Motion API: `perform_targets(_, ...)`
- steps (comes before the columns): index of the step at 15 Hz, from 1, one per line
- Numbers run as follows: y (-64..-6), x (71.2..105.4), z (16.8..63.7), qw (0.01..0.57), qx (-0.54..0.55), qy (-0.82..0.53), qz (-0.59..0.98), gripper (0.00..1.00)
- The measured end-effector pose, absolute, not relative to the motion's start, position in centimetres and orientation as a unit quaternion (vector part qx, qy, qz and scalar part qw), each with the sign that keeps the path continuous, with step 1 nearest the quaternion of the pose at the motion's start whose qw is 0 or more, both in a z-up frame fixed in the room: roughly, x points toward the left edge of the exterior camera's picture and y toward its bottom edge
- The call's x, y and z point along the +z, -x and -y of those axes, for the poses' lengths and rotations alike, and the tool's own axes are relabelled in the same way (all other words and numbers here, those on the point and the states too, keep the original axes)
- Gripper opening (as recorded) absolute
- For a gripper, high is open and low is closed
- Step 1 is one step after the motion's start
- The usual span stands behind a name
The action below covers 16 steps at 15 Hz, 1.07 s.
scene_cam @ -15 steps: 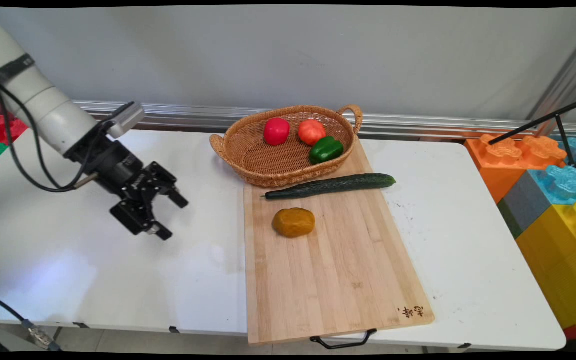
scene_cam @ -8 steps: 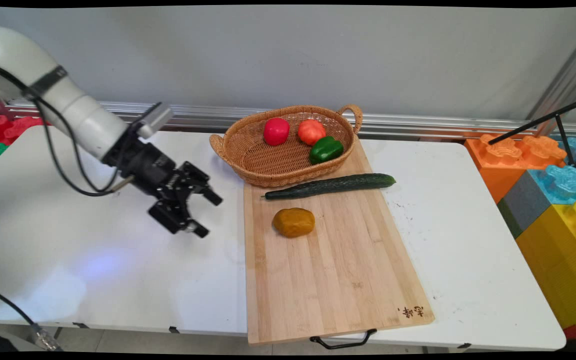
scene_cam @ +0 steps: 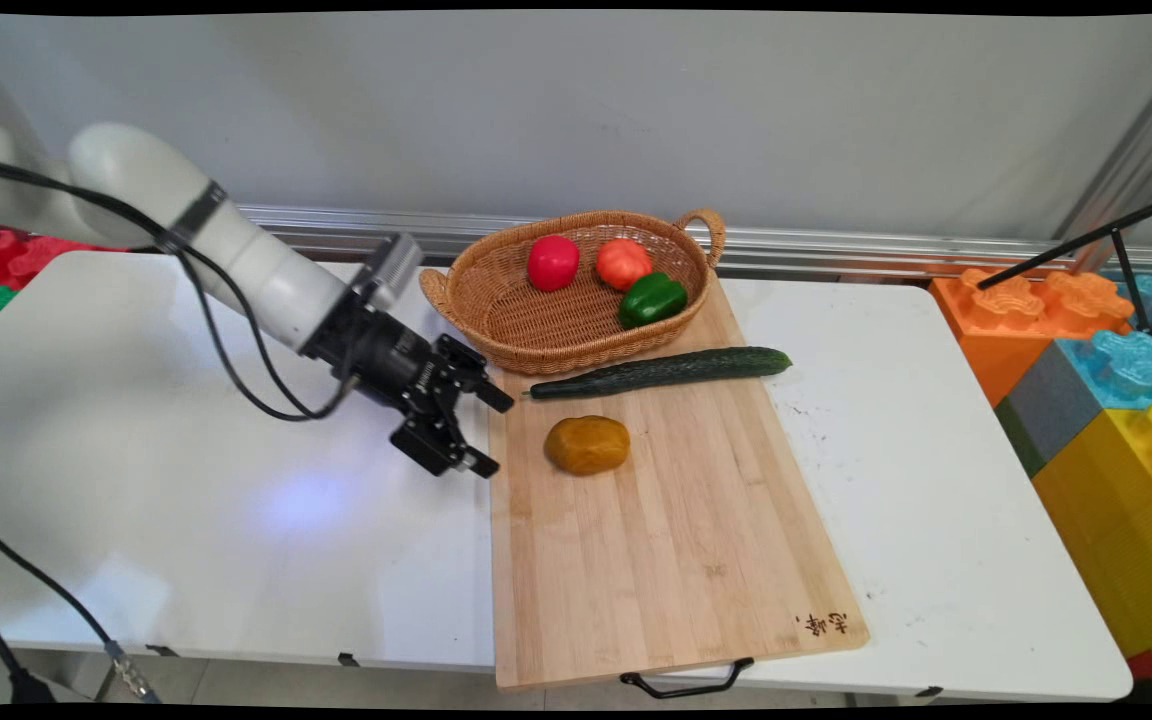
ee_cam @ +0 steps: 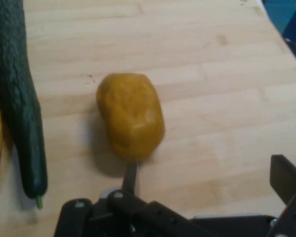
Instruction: Pick up the potato from the cutting board
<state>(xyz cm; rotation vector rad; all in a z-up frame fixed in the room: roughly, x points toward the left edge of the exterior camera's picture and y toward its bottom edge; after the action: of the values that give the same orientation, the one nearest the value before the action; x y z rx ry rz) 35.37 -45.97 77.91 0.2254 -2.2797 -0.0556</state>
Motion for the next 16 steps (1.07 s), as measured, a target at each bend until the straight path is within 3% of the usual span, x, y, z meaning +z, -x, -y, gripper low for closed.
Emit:
perform_targets(5, -32.4, 75.1, 46.7, 0.420, -0.001, -0.093, 0.903, 1.00)
perform_targets(16, -29.0, 72.1, 47.5, 0.428, 0.032, -0.108, 0.897, 1.00)
